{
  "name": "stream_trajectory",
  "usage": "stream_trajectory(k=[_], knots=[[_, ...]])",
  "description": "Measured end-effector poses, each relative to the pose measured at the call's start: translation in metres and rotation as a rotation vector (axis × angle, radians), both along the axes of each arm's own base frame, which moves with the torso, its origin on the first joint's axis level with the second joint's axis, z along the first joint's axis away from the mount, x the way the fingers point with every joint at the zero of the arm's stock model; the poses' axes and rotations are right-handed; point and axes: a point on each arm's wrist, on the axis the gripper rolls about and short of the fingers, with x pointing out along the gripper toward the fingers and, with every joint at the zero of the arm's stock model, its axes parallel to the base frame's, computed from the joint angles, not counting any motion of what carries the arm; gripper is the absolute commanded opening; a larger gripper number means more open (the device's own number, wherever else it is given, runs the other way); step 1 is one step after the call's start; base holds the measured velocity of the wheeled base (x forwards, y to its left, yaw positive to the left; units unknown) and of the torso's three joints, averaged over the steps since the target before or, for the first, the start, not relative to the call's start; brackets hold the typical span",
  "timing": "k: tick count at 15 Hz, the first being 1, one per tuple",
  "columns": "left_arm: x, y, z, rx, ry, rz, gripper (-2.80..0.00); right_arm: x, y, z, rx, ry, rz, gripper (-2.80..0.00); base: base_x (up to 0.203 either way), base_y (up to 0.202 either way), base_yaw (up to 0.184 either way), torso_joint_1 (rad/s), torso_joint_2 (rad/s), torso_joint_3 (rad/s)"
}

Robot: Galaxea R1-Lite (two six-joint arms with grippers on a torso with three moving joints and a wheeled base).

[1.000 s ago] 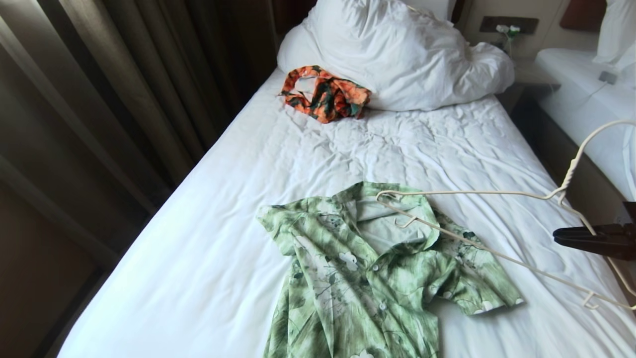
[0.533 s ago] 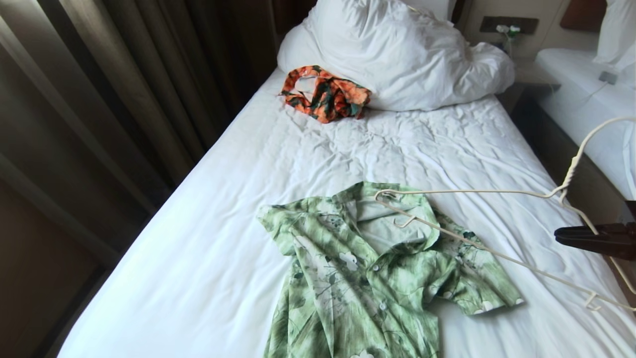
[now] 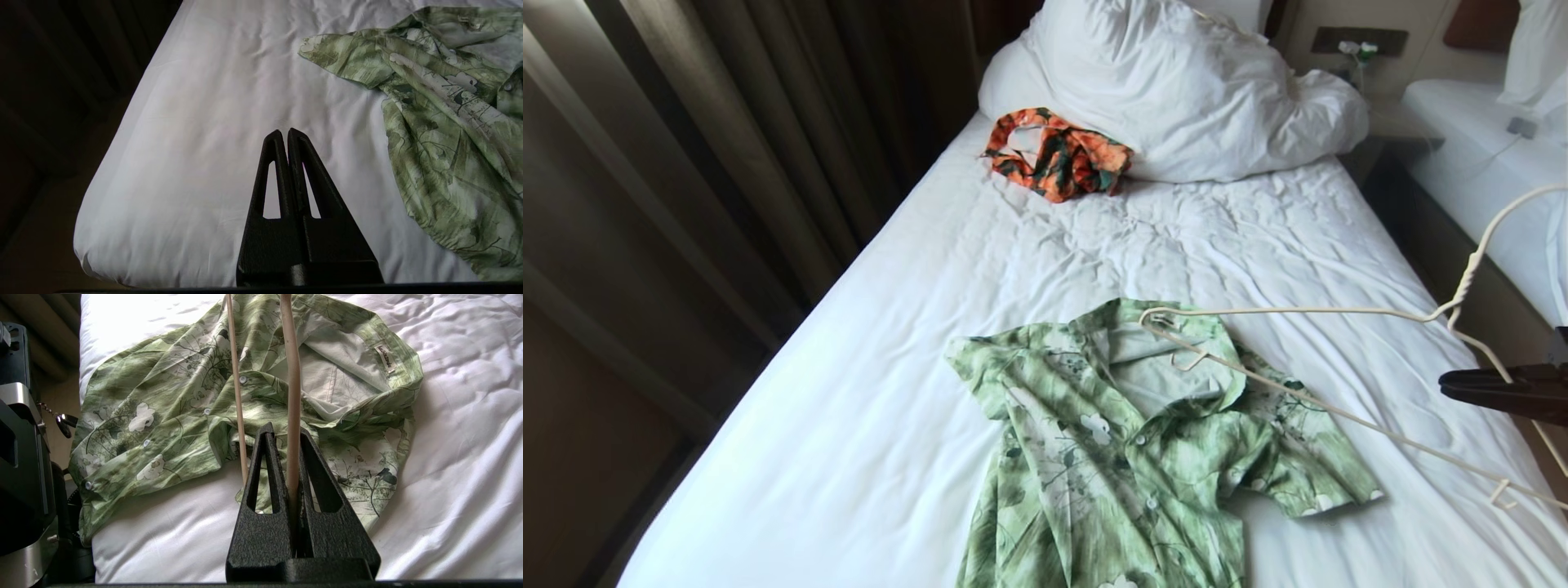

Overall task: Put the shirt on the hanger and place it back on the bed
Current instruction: Lift the shirt and hanger

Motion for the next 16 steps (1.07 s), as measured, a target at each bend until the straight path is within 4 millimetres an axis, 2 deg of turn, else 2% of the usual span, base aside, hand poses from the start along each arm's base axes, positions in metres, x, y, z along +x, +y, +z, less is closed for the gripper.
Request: stream_trajectory(k=[4, 7, 9, 12, 14, 16], knots=[[0.003, -0.001, 0.035, -0.002, 0.016, -0.069, -2.8, 0.001, -0.003, -0.001, 0.0, 0.001, -0.012, -2.8, 0.0, 0.0, 0.0, 0.0, 0.0, 0.0], [0.022, -0.003, 0.07, -0.02, 0.093, -0.17, -2.8, 0.002, -0.004, 0.0, -0.001, -0.002, -0.012, -2.8, 0.0, 0.0, 0.0, 0.0, 0.0, 0.0], [0.044, -0.006, 0.09, -0.038, 0.16, -0.259, -2.8, 0.004, -0.004, 0.003, -0.007, -0.013, -0.013, -2.8, 0.0, 0.0, 0.0, 0.0, 0.0, 0.0], [0.09, -0.015, 0.112, -0.091, 0.256, -0.453, -2.8, 0.007, -0.005, 0.008, -0.016, -0.029, -0.009, -2.8, 0.0, 0.0, 0.0, 0.0, 0.0, 0.0], [0.12, -0.03, 0.122, -0.127, 0.292, -0.568, -2.8, 0.009, -0.005, 0.011, -0.019, -0.037, -0.007, -2.8, 0.0, 0.0, 0.0, 0.0, 0.0, 0.0], [0.156, -0.054, 0.128, -0.157, 0.344, -0.646, -2.8, 0.014, -0.009, 0.013, -0.024, -0.047, -0.014, -2.8, 0.0, 0.0, 0.0, 0.0, 0.0, 0.0]])
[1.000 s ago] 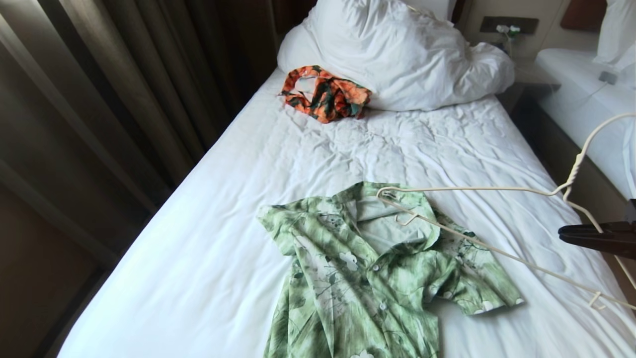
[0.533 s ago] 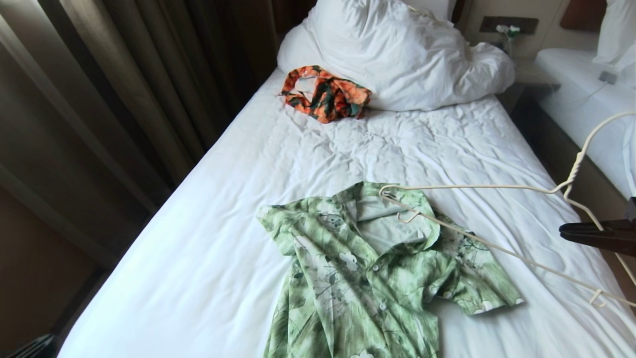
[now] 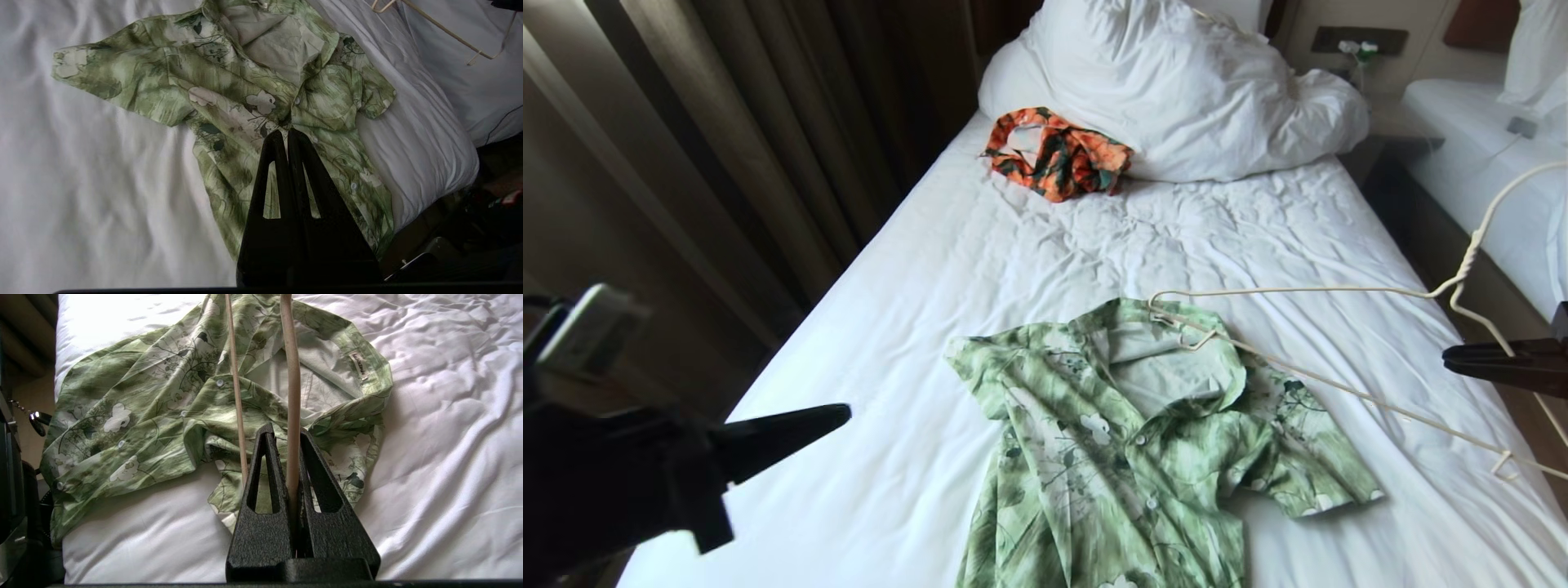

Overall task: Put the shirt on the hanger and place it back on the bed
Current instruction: Lift the shirt and hanger

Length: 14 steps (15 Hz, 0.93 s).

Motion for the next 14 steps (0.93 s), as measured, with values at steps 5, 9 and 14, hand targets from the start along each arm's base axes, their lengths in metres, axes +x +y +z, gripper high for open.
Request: stream_trajectory(k=[5, 9, 14], knots=[[0.087, -0.076, -0.015, -0.027, 0.089, -0.099, -2.8, 0.011, -0.013, -0.006, -0.002, -0.004, -0.029, -2.8, 0.0, 0.0, 0.0, 0.0, 0.0, 0.0], [0.146, -0.146, -0.041, -0.019, 0.121, -0.137, -2.8, 0.025, -0.029, -0.021, 0.001, 0.001, -0.059, -2.8, 0.0, 0.0, 0.0, 0.0, 0.0, 0.0], [0.195, -0.194, -0.075, 0.005, 0.14, -0.122, -2.8, 0.031, -0.044, -0.033, 0.019, 0.032, -0.092, -2.8, 0.0, 0.0, 0.0, 0.0, 0.0, 0.0]])
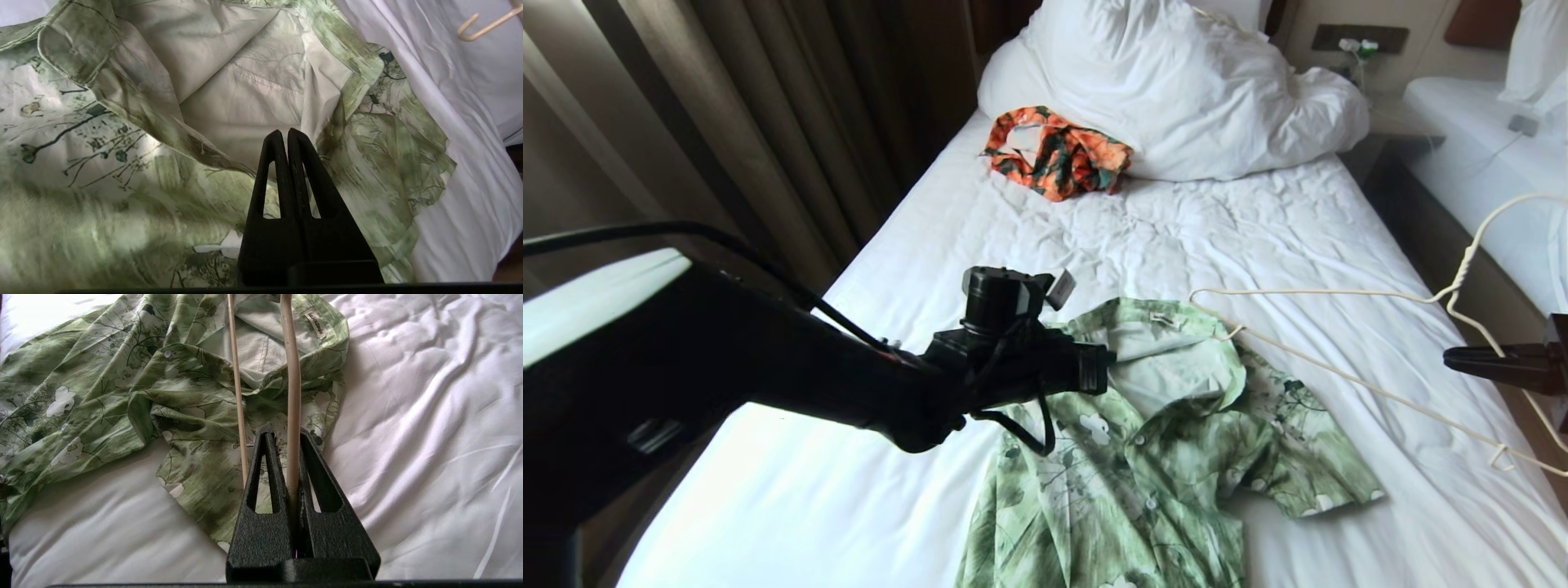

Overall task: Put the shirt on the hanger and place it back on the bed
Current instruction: Lift the shirt and hanger

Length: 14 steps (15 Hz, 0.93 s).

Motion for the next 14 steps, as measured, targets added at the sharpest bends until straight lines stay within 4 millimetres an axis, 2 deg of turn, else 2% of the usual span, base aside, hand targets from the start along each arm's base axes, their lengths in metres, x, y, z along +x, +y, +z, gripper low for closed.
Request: stream_trajectory(k=[1, 5, 9, 14], knots=[[0.007, -0.002, -0.005, 0.008, -0.001, 0.01, 0.0, 0.001, -0.003, -0.002, 0.002, 0.002, -0.007, -2.8, 0.0, 0.0, 0.0, 0.0, 0.0, 0.0], [0.03, 0.009, -0.015, 0.015, 0.003, 0.063, 0.0, 0.008, -0.014, -0.008, -0.003, -0.009, -0.026, -2.8, 0.0, 0.0, 0.0, 0.0, 0.0, 0.0], [0.044, 0.022, -0.02, 0.015, 0.002, 0.107, 0.0, 0.011, -0.012, -0.012, 0.004, 0.002, -0.016, -2.8, 0.0, 0.0, 0.0, 0.0, 0.0, 0.0], [0.062, 0.019, -0.029, 0.01, -0.006, 0.122, 0.0, 0.012, -0.007, -0.011, 0.003, 0.002, 0.002, -2.8, 0.0, 0.0, 0.0, 0.0, 0.0, 0.0]])
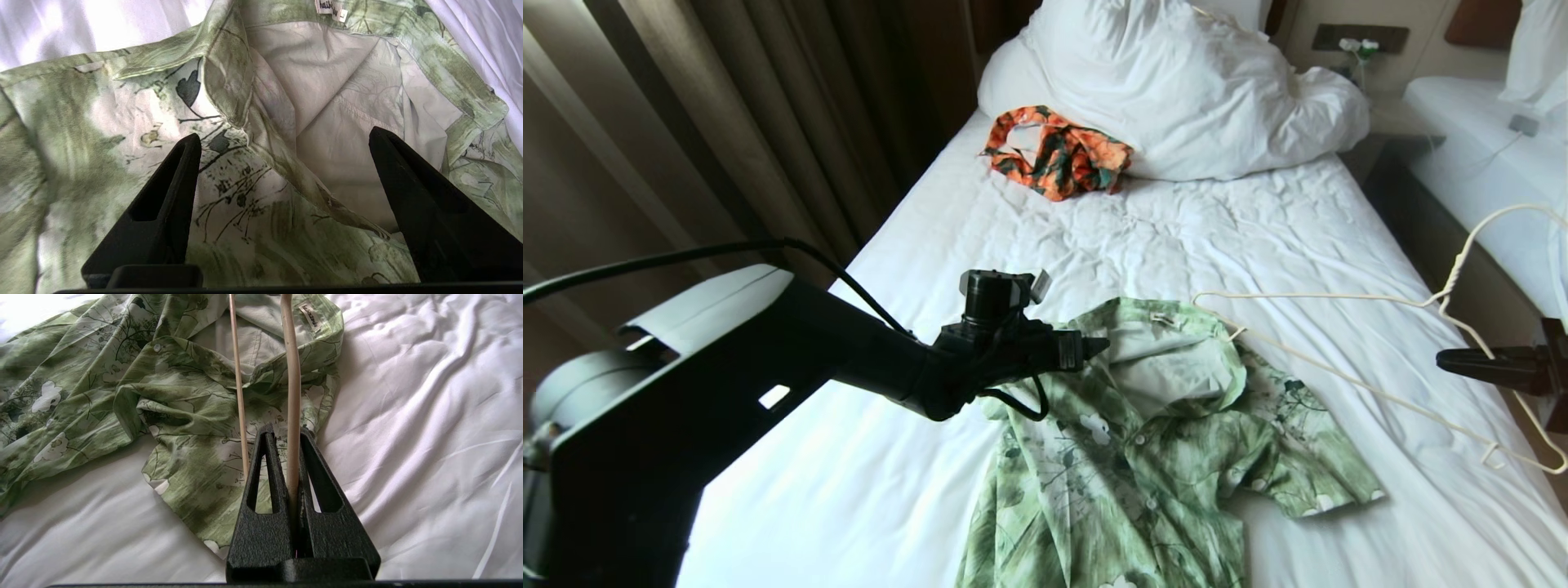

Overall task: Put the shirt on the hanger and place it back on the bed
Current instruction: Lift the shirt and hanger

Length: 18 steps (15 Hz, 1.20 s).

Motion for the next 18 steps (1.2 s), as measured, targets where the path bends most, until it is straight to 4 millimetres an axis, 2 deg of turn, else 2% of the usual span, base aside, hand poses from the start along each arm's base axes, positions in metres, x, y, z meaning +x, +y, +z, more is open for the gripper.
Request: stream_trajectory(k=[11, 12, 18], knots=[[0.024, -0.014, -0.014, -0.005, -0.031, 0.027, 0.0, 0.003, 0.004, 0.004, -0.013, -0.022, 0.016, -2.8, 0.0, 0.0, 0.0, 0.0, 0.0, 0.0], [0.025, -0.014, -0.015, -0.004, -0.03, 0.027, -2.8, 0.003, 0.005, 0.004, -0.013, -0.021, 0.019, -2.8, 0.0, 0.0, 0.0, 0.0, 0.0, 0.0], [0.026, -0.013, -0.011, -0.011, -0.039, 0.031, -2.8, 0.009, 0.015, 0.005, -0.016, -0.023, 0.056, -2.8, 0.0, 0.0, 0.0, 0.0, 0.0, 0.0]])
